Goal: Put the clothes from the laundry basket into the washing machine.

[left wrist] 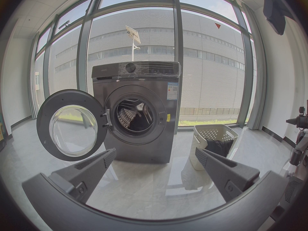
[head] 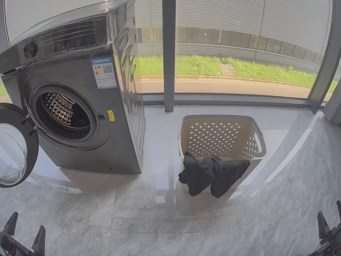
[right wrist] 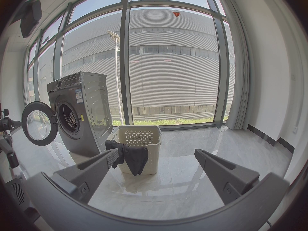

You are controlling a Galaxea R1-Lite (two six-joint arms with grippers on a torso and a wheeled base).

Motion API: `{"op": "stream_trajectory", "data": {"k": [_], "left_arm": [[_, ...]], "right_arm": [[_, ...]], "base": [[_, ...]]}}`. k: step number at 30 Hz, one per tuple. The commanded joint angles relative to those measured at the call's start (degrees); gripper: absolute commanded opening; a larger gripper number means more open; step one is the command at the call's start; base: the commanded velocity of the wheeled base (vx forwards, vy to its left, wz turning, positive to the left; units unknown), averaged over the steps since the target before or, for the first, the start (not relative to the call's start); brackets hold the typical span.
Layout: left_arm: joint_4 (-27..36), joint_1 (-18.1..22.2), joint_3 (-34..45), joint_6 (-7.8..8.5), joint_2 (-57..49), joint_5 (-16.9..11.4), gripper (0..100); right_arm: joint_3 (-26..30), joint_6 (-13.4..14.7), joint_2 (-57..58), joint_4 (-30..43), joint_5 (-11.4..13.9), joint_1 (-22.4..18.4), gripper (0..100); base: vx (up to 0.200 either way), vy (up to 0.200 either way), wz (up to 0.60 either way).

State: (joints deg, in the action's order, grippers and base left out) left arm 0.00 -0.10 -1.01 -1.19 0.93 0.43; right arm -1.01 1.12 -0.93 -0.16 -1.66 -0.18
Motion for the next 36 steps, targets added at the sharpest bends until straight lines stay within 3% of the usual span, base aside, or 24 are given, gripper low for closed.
{"op": "stream_trajectory", "data": {"k": [1,14,20,36], "left_arm": [[-0.1,0.0,0.9,-0.39,-0.9,0.0,100],[0.0,0.0,0.9,-0.91,-0.9,0.1,100],[0.0,0.0,0.9,-0.91,-0.9,0.1,100],[0.0,0.0,0.9,-0.83,-0.9,0.1,100]], "right_arm": [[1.0,0.0,0.8,0.0,0.0,0.0,100],[1.0,0.0,0.8,0.0,0.0,0.0,100],[1.0,0.0,0.8,0.0,0.0,0.0,100],[1.0,0.0,0.8,0.0,0.0,0.0,100]], "base": [[0.0,0.0,0.0],[0.0,0.0,0.0],[0.0,-0.2,0.0],[0.0,0.0,0.0]]}}
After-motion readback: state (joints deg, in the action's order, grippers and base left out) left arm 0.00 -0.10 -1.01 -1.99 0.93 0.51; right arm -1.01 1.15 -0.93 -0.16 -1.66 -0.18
